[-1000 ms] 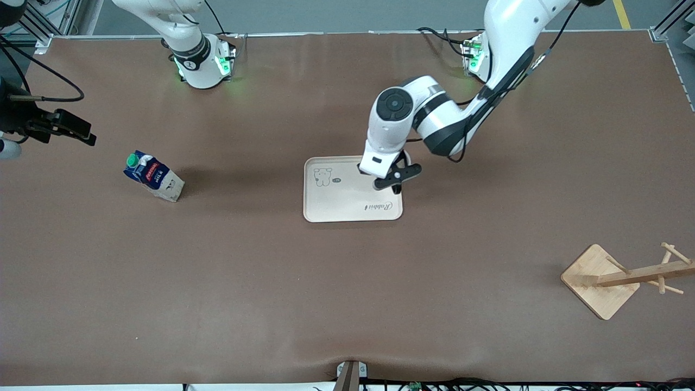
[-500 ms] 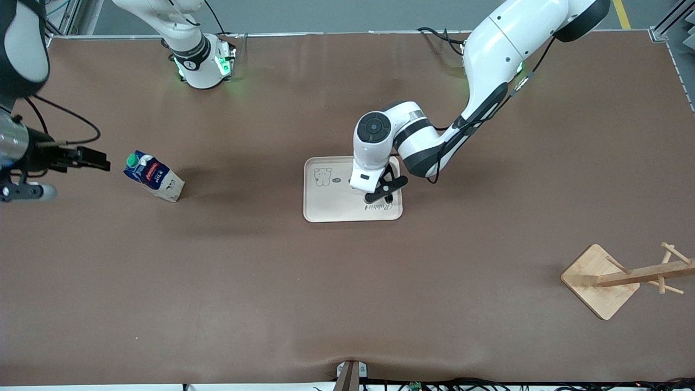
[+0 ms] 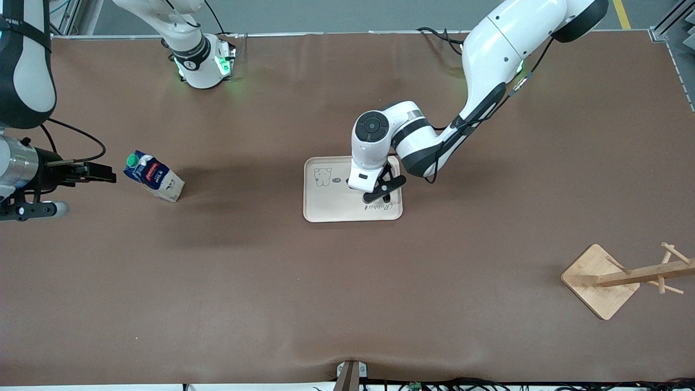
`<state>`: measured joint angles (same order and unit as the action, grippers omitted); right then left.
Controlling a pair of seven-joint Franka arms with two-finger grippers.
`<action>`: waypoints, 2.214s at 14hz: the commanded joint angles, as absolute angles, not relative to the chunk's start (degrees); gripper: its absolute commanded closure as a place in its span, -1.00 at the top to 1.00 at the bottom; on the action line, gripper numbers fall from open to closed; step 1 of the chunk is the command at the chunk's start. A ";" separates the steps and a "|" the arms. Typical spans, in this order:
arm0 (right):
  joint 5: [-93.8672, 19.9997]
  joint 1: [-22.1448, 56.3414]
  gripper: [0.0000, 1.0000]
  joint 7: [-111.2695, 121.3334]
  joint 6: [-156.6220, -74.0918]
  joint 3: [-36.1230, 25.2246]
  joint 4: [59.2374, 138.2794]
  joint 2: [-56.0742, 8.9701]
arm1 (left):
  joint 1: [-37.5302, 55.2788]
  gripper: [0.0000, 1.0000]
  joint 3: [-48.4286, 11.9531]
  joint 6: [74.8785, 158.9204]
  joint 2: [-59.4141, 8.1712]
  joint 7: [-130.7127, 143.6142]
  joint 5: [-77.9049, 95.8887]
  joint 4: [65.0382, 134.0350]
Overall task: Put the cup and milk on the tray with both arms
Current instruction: 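Carry the mug to the tray while the right gripper reaches the carton, then release the mug on the tray while the right gripper grasps the carton, then lift the milk carton with the right gripper toward the tray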
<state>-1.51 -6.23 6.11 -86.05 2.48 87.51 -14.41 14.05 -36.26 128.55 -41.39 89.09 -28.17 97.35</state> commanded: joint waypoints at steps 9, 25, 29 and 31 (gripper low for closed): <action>0.41 -5.54 1.00 -12.83 -77.77 3.25 99.22 -14.59 | 4.51 1.00 -36.39 102.59 -29.03 69.29 -20.94 81.30; 5.71 -5.80 1.00 -12.74 -99.91 3.25 120.13 -5.37 | -28.30 1.00 -36.30 85.61 -12.22 18.73 -11.17 78.75; 5.71 -7.38 1.00 -12.83 -104.67 3.08 123.48 -4.83 | -28.65 1.00 -36.13 85.43 -7.49 17.58 -10.90 79.01; 5.45 -8.00 -0.12 -13.18 -105.91 3.08 124.88 -3.61 | -25.95 1.00 -31.15 84.11 -4.06 13.12 -8.45 79.71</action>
